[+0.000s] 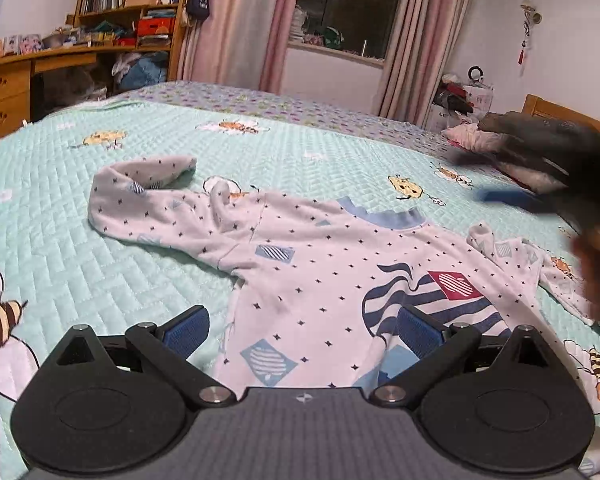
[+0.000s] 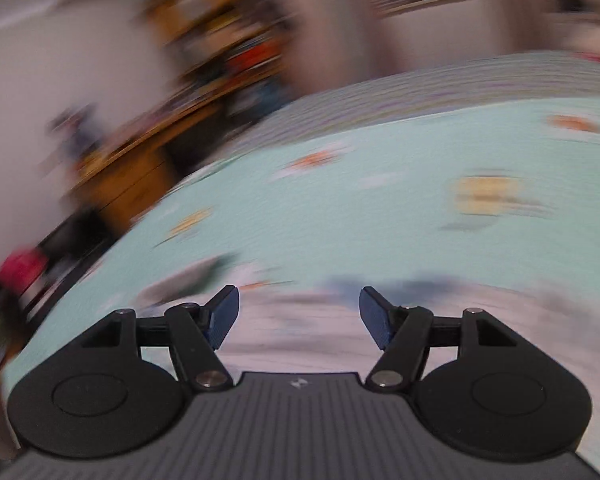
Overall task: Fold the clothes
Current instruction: 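Release the sleeve and grasp the romper edge again with the right gripper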
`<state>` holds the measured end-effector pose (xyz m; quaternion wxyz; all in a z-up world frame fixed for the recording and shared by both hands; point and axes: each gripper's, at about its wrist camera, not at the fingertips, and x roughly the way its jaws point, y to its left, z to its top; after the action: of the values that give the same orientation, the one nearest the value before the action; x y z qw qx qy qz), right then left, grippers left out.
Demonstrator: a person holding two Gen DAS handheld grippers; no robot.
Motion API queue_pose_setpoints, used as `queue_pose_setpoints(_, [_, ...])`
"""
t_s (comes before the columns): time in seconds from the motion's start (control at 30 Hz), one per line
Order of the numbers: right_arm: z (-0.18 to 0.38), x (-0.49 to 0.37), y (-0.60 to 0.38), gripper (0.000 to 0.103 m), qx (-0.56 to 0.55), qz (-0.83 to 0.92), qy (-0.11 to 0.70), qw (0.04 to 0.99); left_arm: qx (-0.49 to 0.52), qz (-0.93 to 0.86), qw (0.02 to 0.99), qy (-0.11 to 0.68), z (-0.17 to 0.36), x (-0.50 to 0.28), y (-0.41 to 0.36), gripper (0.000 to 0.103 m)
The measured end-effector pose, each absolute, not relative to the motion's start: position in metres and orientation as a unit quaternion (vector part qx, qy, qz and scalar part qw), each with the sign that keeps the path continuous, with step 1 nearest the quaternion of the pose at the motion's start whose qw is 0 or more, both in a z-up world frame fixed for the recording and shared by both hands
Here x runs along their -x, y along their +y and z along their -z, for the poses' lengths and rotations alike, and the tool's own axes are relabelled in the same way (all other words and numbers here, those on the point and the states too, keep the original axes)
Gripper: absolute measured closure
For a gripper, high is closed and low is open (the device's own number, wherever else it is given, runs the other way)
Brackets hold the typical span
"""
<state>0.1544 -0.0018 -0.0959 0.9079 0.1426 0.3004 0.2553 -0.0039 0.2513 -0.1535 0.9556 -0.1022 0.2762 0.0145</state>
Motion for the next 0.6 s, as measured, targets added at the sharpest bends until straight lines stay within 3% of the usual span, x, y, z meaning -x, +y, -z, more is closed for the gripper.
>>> queue_pose_setpoints(0.27, [0.132,-0.100,-0.142,0.032,-0.211,-0.071,0.304,0.926,0.098,-0.025,0.949,0.299,0.158,-0.001,0.245,0.003])
queue_pose_setpoints(0.33, [0.141,-0.102,-0.140,0.041,-0.204,-0.088,0.302,0.927,0.104,-0.023,0.948,0.299,0.155,0.000,0.243,0.003])
queue_pose_setpoints(0.4, [0.145,-0.111,-0.126,0.063,-0.188,-0.124,0.304,0.926,0.103,-0.019,0.950,0.295,0.147,0.002,0.237,0.003])
queue_pose_setpoints(0.47, [0.149,-0.123,-0.113,0.075,-0.180,-0.150,0.308,0.922,0.091,-0.018,0.955,0.283,0.141,0.003,0.228,0.003])
queue_pose_setpoints(0.6, [0.155,-0.143,-0.122,0.070,-0.189,-0.092,0.313,0.926,0.065,-0.022,0.956,0.284,0.140,0.000,0.210,0.002])
